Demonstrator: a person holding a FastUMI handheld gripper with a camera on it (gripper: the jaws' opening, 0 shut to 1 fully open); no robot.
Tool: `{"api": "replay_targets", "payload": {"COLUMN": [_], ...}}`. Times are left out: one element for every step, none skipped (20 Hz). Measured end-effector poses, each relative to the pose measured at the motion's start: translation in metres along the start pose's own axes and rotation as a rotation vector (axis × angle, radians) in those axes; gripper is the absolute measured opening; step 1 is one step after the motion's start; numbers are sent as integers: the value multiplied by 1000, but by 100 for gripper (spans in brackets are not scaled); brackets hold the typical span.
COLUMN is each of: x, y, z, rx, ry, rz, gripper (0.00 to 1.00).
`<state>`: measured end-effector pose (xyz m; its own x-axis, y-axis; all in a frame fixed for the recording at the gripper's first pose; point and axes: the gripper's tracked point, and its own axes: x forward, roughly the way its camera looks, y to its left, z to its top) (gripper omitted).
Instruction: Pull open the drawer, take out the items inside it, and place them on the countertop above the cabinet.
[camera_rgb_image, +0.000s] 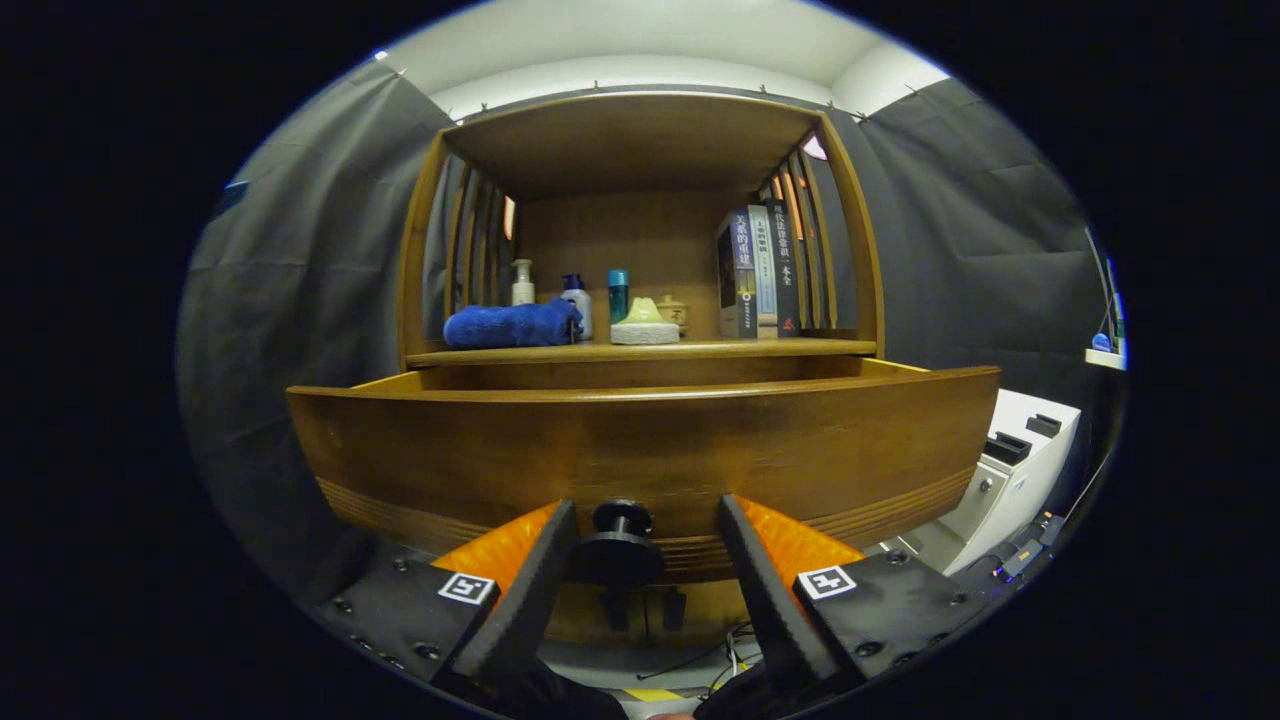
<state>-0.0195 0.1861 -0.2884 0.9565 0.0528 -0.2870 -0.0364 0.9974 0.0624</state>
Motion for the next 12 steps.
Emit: {"api": "replay_targets", "payload": {"x": [8,10,13,18,22,27,32,36,43,48,53,57], "y": [0,0,-1,0,0,0,0,0,1,0,0,0], "z": [6,4,6,7,8,12,15,11,15,13,14,14], "rx": [15,12,0,4,10,8,7,6,9,13,16,15], "ry": [-14,-1,5,4,7,7,6,26,21,33,36,44], "rz": [-4,-5,-5,-6,-5,-5,-9,-7,-8,-8,-9,-9], "gripper": [95,95,95,95,95,95,95,95,95,95,95,95]}}
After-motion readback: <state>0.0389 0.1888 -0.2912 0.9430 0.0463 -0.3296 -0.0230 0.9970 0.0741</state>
